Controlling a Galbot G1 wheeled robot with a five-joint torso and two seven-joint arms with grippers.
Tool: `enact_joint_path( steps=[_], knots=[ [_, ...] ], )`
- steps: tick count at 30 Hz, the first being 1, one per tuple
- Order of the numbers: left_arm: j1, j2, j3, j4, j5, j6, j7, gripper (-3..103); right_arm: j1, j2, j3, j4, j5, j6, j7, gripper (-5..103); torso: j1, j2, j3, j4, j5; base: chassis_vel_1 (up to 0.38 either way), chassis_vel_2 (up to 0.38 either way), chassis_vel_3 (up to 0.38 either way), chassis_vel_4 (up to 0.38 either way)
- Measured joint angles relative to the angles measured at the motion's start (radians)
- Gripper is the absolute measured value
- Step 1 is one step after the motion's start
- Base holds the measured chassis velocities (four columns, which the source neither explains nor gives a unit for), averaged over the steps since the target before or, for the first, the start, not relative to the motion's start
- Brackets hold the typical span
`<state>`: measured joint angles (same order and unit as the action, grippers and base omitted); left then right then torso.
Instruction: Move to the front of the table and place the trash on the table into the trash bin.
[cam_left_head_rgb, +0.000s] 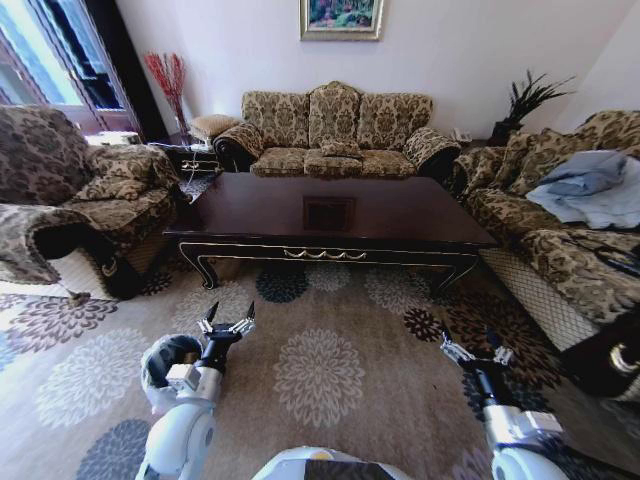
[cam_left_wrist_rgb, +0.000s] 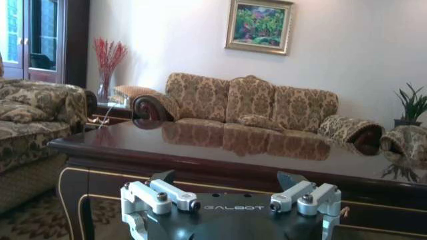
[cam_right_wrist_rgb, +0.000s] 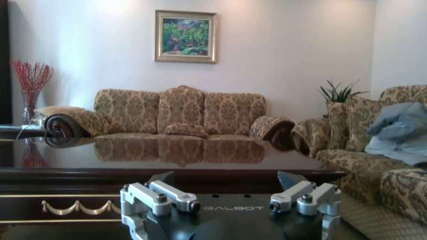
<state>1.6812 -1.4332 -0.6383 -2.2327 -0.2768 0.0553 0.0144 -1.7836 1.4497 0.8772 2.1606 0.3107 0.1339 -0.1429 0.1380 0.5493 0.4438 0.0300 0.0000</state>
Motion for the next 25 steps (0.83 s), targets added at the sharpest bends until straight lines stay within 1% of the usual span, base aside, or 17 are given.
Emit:
enact_joint_path(
  steps=[25],
  knots=[
    [0.000,0.000,0.000,-0.001,0.000,0.001,-0.001,100,0.000,0.000,0.000,0.000,0.001,0.000,0.000,100,0.001,0.002,0.001,0.0000,0.0000,0.000,0.000,0.000,0.000]
  ],
)
